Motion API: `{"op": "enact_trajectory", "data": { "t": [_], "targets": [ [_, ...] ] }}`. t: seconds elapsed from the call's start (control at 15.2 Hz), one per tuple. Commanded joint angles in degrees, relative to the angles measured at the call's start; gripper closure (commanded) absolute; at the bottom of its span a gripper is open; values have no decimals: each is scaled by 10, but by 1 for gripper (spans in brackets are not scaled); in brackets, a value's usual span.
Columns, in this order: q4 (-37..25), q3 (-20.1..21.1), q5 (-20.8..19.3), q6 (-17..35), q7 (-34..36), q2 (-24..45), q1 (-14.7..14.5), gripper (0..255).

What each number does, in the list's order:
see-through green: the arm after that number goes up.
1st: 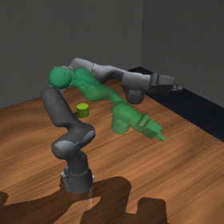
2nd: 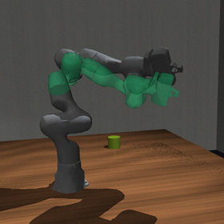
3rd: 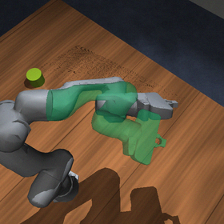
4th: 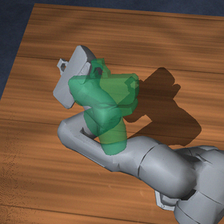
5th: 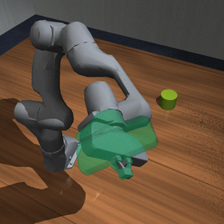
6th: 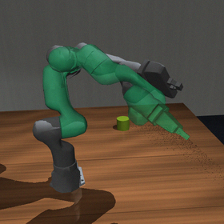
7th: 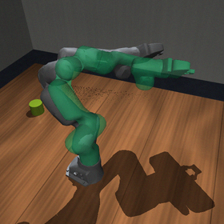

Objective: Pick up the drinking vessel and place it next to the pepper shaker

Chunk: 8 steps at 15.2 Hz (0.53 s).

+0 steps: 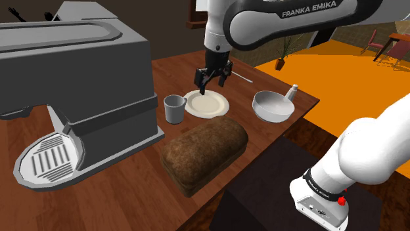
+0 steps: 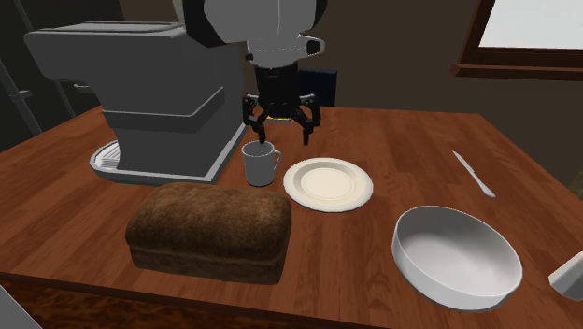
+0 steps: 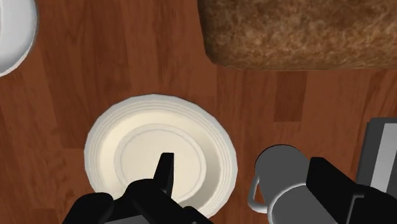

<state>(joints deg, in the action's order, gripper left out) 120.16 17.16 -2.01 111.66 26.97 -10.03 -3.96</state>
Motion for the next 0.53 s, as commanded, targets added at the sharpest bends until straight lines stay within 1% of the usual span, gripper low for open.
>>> {"op": "enact_trajectory", "data": {
  "t": [0.0,0.26,0.46],
  "targets": [
    [-31,11,-11,7,20,43,-3,0],
    [-103,28,-40,14,63,133,-16,0],
    [-165,35,-65,12,92,204,-31,0]
  ]
}}
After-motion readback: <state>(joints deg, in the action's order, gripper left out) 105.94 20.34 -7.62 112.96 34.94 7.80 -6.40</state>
